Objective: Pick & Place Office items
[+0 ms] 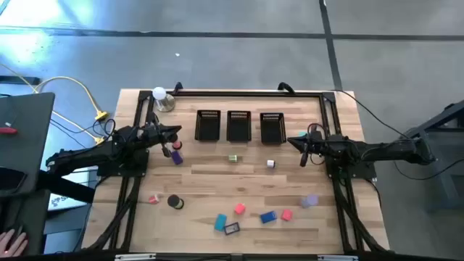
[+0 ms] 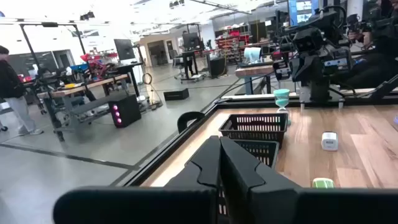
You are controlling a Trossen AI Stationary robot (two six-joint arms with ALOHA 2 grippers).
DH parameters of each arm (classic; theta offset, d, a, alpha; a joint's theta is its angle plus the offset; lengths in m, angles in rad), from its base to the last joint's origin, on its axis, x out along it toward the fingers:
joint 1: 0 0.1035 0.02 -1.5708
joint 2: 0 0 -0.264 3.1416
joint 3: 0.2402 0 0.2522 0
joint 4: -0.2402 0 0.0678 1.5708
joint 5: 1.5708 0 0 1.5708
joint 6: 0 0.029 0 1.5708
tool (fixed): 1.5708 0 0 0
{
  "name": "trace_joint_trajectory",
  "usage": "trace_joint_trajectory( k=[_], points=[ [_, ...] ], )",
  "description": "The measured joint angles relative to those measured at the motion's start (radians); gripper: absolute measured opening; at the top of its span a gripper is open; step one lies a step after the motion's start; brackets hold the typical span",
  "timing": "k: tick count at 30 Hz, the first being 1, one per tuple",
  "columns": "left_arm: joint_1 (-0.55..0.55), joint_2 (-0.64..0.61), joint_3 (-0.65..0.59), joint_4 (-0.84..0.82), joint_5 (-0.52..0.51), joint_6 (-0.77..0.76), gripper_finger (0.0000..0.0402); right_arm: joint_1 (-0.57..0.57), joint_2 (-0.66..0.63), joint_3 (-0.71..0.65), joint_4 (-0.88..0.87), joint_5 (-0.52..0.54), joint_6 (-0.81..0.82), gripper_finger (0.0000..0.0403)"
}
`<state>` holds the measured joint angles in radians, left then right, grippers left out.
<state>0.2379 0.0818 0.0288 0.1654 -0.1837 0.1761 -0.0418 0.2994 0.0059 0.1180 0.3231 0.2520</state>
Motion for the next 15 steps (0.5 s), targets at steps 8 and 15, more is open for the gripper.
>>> trace_joint_trajectory(
  k=[8, 15],
  points=[
    [0.000, 0.000, 0.000, 0.008, 0.000, 0.000, 0.0001, 0.000, 0.001, 0.000, -0.010, -0.027, 0.035, 0.0003],
    [0.000, 0.000, 0.000, 0.008, 0.013, -0.070, 0.0001, 0.000, 0.001, 0.000, 0.005, -0.009, 0.032, 0.0003]
  ],
)
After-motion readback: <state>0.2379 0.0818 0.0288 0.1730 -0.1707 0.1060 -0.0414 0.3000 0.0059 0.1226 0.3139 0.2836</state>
